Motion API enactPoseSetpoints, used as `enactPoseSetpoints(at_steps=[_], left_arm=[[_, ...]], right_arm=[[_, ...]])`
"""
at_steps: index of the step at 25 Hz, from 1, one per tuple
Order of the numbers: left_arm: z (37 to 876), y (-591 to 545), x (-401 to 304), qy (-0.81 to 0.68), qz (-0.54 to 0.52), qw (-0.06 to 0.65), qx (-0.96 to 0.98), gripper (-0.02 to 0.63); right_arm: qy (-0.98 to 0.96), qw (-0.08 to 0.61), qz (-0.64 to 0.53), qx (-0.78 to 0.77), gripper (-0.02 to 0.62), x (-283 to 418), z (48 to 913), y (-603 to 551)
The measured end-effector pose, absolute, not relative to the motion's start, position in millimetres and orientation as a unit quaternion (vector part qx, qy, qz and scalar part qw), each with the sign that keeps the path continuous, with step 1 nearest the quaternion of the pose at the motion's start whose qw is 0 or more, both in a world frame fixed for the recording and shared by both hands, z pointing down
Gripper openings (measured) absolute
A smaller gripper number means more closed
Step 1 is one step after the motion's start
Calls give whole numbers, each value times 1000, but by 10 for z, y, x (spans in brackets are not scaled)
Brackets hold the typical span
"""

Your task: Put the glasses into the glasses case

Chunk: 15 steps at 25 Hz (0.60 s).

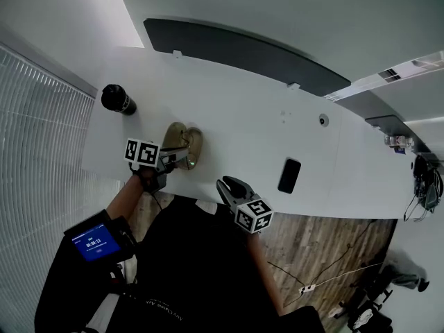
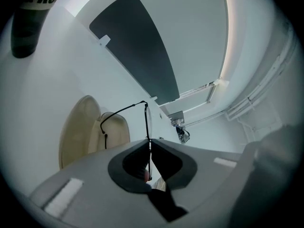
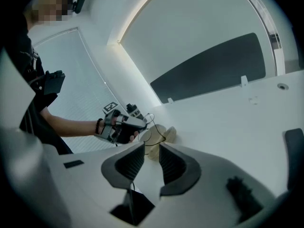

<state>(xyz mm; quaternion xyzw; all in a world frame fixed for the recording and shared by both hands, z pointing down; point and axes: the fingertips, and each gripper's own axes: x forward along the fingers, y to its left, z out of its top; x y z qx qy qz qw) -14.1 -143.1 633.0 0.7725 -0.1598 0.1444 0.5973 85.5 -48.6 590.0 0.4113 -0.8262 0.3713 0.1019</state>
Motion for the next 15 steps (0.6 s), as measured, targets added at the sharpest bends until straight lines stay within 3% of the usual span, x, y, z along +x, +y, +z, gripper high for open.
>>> enactPoseSetpoints(at_steps=[3,10,13,15], left_arm=[[6260,-1435,-162,-140,136,597,778,20],[6434,-1232,-337,-100,197,579,785,20],[6344,-1215,-342,-77,161,614,769,18],[6284,-1225,-374,-64,129,642,753,18]], right_arm=[[-834,133,347,409,101,686,6002,-485],[-864,302,193,354,101,173,6492,-624],[-872,356,65,330,103,-32,6584,-744],[-878,381,-21,289,157,-202,6657,-743]])
